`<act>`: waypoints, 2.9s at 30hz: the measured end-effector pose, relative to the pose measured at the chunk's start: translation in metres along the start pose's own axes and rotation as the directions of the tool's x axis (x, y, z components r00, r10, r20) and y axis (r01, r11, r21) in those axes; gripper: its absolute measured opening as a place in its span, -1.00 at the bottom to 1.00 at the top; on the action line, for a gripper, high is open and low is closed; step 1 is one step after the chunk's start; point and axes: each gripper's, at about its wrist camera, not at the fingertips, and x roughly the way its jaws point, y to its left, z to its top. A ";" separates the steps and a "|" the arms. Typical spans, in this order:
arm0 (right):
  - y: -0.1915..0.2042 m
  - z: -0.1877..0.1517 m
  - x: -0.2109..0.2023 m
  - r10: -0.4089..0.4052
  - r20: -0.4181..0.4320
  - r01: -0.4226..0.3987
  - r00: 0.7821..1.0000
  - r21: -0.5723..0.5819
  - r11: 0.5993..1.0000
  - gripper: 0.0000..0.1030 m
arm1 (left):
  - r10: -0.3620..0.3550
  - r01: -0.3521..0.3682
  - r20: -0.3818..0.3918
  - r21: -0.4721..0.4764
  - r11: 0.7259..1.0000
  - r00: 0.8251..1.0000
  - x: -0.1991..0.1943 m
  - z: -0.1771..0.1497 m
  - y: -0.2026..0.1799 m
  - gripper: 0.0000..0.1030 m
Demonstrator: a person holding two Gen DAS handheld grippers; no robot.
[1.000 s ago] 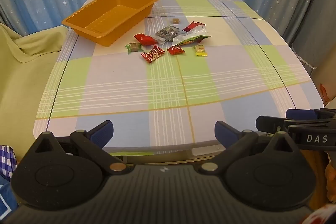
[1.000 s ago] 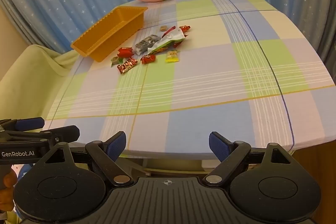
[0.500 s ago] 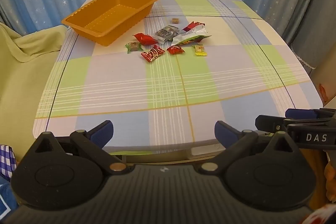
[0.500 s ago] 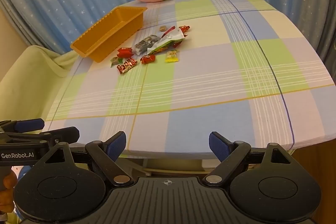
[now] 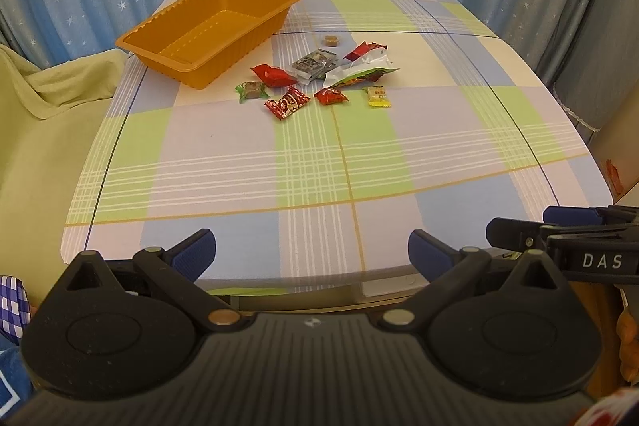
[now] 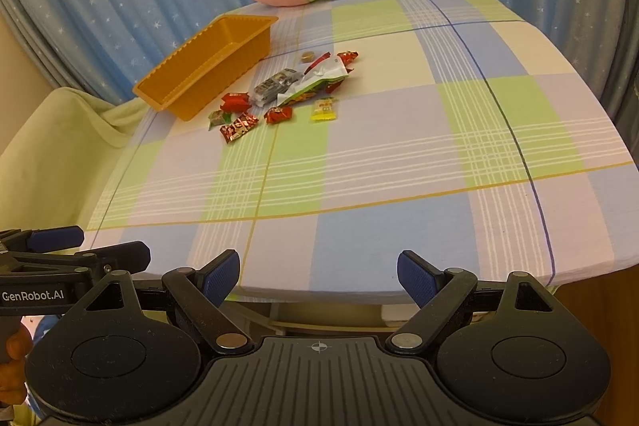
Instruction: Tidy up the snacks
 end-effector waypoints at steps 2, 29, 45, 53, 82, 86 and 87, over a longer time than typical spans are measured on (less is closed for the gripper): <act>0.000 0.000 0.000 0.000 0.000 0.000 1.000 0.000 1.000 0.67 | -0.001 0.001 0.000 0.002 1.000 1.000 0.000 0.000 0.000 0.99; -0.002 0.000 0.001 0.002 0.000 -0.002 1.000 0.000 1.000 0.67 | -0.001 0.001 -0.002 0.006 1.000 1.000 0.001 0.002 -0.001 0.99; -0.002 0.002 0.002 0.003 -0.002 -0.003 1.000 0.002 1.000 0.67 | 0.000 0.000 -0.004 0.006 1.000 1.000 0.001 0.003 -0.001 0.99; -0.003 0.002 0.002 0.003 -0.002 -0.003 1.000 0.003 1.000 0.67 | 0.000 0.000 -0.004 0.007 1.000 1.000 0.001 0.003 -0.001 0.99; -0.016 0.001 0.001 0.013 -0.002 -0.013 1.000 0.017 1.000 0.67 | -0.001 0.002 0.024 -0.012 1.000 1.000 0.001 0.011 -0.002 0.99; -0.018 0.004 0.004 0.022 -0.002 -0.022 1.000 0.015 1.000 0.67 | 0.007 -0.007 0.039 -0.007 1.000 0.999 0.004 0.010 0.002 0.99; -0.017 0.004 0.006 0.023 -0.003 -0.023 1.000 0.015 1.000 0.67 | 0.009 -0.009 0.042 -0.004 1.000 0.999 0.005 0.010 0.003 0.96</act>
